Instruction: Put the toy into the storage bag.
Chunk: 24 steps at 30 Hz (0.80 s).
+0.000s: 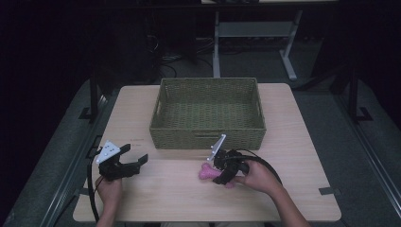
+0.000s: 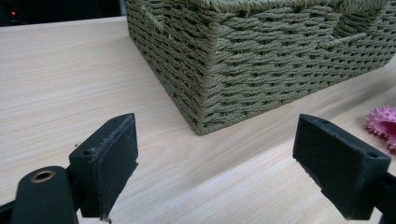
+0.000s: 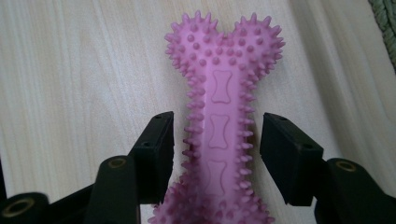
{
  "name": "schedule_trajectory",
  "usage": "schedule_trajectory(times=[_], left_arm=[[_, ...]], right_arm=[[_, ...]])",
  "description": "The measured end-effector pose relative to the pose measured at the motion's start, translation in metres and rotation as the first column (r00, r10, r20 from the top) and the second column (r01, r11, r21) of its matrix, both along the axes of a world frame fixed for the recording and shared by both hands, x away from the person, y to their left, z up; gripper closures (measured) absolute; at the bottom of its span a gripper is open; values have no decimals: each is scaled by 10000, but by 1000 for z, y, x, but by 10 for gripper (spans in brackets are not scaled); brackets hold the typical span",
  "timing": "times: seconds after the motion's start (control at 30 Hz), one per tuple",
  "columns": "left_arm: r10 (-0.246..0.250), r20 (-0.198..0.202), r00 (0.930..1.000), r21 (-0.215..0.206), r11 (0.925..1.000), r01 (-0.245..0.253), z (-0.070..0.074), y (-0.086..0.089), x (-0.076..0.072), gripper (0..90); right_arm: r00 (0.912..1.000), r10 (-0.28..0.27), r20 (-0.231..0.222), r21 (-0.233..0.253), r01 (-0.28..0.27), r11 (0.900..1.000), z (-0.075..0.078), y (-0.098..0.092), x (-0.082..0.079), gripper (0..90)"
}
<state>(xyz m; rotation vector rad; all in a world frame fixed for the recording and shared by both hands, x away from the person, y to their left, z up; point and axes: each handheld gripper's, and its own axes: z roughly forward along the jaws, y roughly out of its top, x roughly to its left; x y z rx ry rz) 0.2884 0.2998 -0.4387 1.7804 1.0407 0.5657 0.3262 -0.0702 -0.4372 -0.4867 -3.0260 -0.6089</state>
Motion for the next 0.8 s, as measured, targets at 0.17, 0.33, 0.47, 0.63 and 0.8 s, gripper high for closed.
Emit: schedule_trajectory(times=[0.17, 0.33, 0.47, 0.63, 0.8], left_arm=[[0, 21, 10000, 3, 10000, 0, 0, 0, 0, 136], [14, 5, 10000, -60, 10000, -14, 0, 1, 0, 136], [27, 37, 10000, -76, 10000, -27, 0, 1, 0, 136], [22, 45, 10000, -65, 10000, -21, 0, 1, 0, 136], [21, 34, 10000, -72, 10000, -21, 0, 1, -1, 136]], right_arm=[[9998, 75, 200, -187, -71, 9998, -2, 2, -1, 509], [9995, 217, 226, -202, -213, 9996, -2, 4, -1, 557], [9994, 249, 228, -188, -245, 9995, -1, 4, -1, 578], [9988, 402, 280, -365, -391, 9986, 3, 3, 0, 581], [9989, 434, 172, 36, -435, 9990, 14, -3, 3, 581]])
